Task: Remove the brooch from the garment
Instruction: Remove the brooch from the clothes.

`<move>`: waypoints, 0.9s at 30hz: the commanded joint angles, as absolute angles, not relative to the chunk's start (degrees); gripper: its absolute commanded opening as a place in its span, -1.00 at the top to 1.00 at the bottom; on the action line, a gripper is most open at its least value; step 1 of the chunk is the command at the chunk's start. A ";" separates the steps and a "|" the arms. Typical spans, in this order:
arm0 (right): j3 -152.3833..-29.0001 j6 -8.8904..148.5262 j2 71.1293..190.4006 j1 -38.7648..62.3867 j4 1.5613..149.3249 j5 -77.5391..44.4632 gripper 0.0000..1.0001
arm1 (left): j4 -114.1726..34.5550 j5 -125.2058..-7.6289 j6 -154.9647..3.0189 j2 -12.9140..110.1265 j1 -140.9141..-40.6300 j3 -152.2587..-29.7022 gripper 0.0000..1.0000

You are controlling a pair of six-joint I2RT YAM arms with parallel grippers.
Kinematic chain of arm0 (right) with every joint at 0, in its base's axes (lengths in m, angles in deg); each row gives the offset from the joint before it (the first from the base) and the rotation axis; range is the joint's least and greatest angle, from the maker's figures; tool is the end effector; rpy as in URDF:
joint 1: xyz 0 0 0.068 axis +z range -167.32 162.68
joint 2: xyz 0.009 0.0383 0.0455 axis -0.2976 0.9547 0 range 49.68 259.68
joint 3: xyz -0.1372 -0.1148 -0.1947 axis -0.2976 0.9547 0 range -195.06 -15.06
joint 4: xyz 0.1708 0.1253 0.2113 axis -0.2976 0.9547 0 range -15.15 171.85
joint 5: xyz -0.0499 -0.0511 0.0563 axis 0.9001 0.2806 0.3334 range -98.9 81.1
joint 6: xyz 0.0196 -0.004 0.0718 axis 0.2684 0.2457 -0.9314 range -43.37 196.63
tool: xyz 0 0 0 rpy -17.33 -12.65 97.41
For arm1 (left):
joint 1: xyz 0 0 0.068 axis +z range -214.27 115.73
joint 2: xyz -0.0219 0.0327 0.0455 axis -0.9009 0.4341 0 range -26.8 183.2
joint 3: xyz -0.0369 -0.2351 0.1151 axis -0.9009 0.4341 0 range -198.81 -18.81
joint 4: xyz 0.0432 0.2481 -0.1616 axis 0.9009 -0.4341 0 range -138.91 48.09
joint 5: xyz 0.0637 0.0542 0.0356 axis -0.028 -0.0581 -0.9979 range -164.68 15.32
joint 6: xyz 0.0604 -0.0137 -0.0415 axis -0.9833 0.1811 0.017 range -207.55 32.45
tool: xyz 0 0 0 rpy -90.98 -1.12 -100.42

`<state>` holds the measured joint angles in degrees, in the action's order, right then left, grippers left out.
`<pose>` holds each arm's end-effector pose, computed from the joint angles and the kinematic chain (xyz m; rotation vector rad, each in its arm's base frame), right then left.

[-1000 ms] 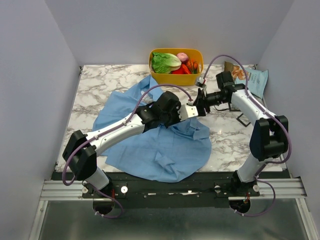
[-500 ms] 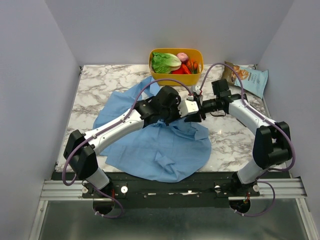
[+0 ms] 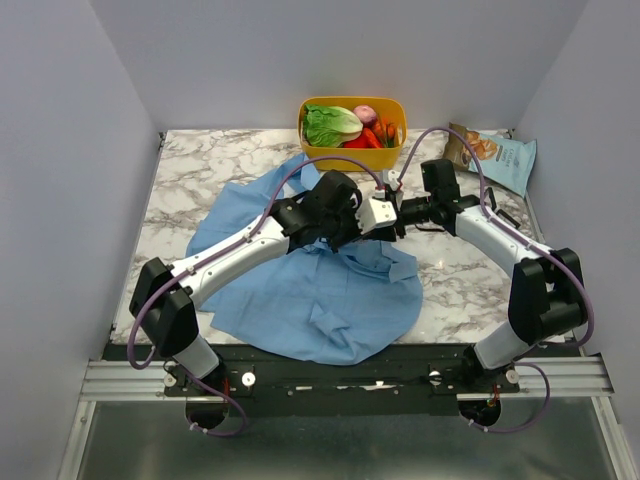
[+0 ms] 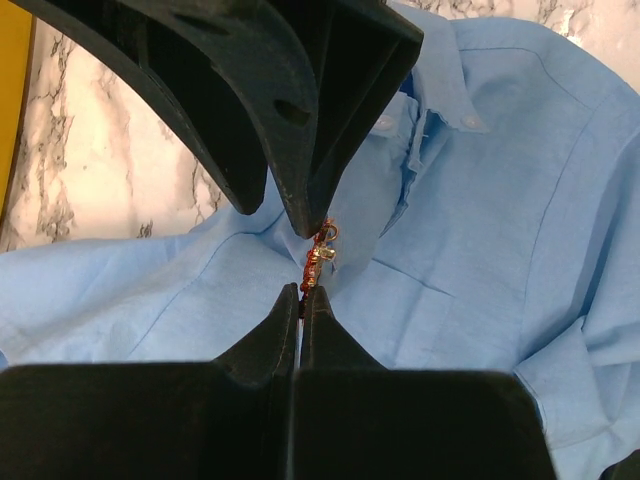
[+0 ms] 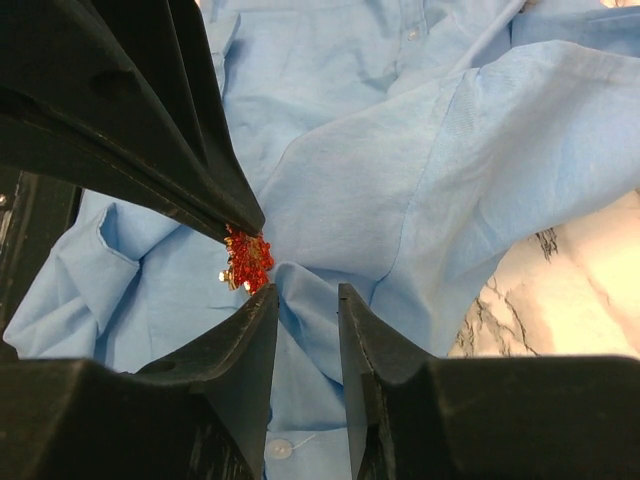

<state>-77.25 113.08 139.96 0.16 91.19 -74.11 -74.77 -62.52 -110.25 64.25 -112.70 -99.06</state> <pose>0.3382 0.1660 0.2175 -1.3590 1.5092 1.1016 0.2646 -0.3181 0.2809 1.4581 1.8548 -0.4692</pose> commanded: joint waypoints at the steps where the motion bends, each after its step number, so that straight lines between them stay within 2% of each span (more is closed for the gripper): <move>1: -76.58 113.10 138.89 0.70 89.96 -75.07 0.24 | -75.05 -60.35 -108.91 64.87 -112.52 -101.34 1.00; 13: -78.07 113.81 138.36 0.88 92.60 -71.21 0.22 | -74.08 -63.78 -109.26 65.66 -112.09 -100.37 1.00; 27: -79.39 114.60 139.50 0.79 95.41 -72.27 0.21 | -71.01 -69.15 -108.38 66.28 -112.09 -99.41 1.00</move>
<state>-77.51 113.78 139.96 0.38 93.74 -71.92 -73.59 -67.76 -109.62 66.76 -112.24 -99.06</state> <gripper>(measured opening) 0.396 0.015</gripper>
